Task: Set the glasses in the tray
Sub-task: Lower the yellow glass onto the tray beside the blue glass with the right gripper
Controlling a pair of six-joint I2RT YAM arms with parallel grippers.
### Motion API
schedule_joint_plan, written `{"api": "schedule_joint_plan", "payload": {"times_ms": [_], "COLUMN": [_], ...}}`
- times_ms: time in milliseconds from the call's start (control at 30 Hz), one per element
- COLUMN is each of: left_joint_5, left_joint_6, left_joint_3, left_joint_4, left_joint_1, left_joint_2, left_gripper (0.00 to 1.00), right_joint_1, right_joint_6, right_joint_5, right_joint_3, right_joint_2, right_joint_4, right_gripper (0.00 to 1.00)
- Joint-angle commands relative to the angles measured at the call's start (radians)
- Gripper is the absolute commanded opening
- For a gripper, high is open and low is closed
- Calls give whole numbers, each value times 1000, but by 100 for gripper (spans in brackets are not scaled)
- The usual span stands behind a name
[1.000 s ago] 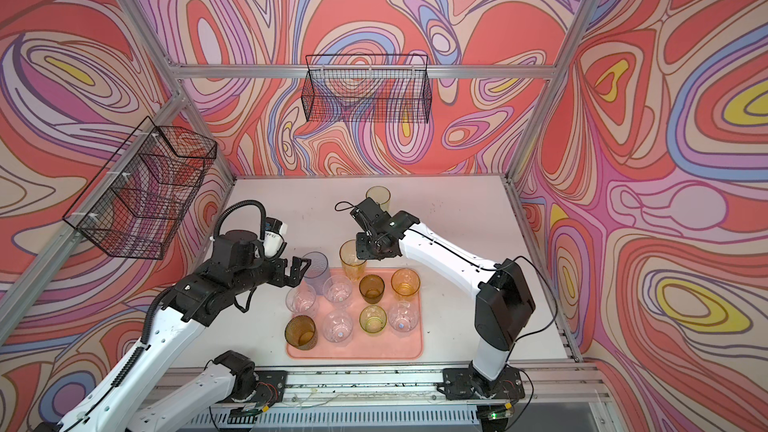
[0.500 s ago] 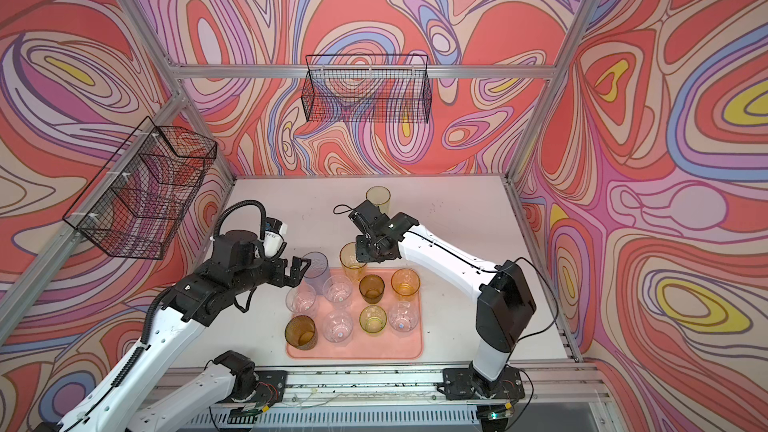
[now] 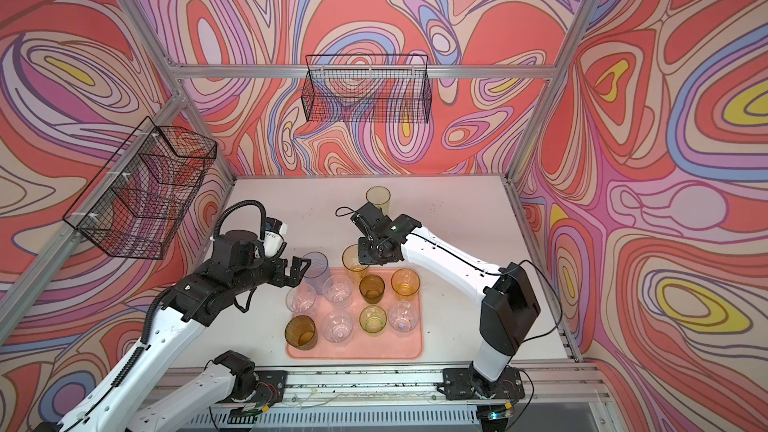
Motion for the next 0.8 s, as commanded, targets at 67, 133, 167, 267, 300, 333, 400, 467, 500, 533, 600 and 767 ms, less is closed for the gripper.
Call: {"api": "schedule_joint_plan", "payload": {"times_ms": [67,133,167,267,300,333,400,467,500,533,600,767], "left_joint_5": [-3,-4,-4,-3,-2,-2,-2,-5,-5,-5,-5,-6], "left_joint_6": [15,14,14,15,14,14,15,13,15,15,14,16], "left_joint_3": [-13,-14,-13,-13,-13,-14,-13,-13,-12,-12,-12,-12], "left_joint_4": [6,7,6,7,6,6,6,4,4,4,3,3], "left_joint_1": [5,6,5,5,5,6,5,5,5,5,6,5], "left_joint_2": [7,7,8,9,10,10,11,11,12,13,14,17], "left_gripper": [100,100,100,100,100,100,100,100,100,100,100,100], "right_joint_1": [12,12,13,15,14,14,16,17,17,17,16,17], "right_joint_6": [14,15,16,17,20,20,19,20,20,19,17,17], "right_joint_5": [12,14,14,12,12,11,8,4,-1,-4,-8,-8], "right_joint_3": [-16,-19,-20,-24,-25,-26,-26,-26,-26,-26,-26,-25], "right_joint_2": [-34,-35,-35,-36,-35,-33,-28,-21,-17,-14,-11,-9], "right_joint_4": [-11,-12,-10,-3,-1,1,4,7,10,12,16,21], "right_gripper": [0,0,0,0,0,0,0,0,0,0,0,4]}}
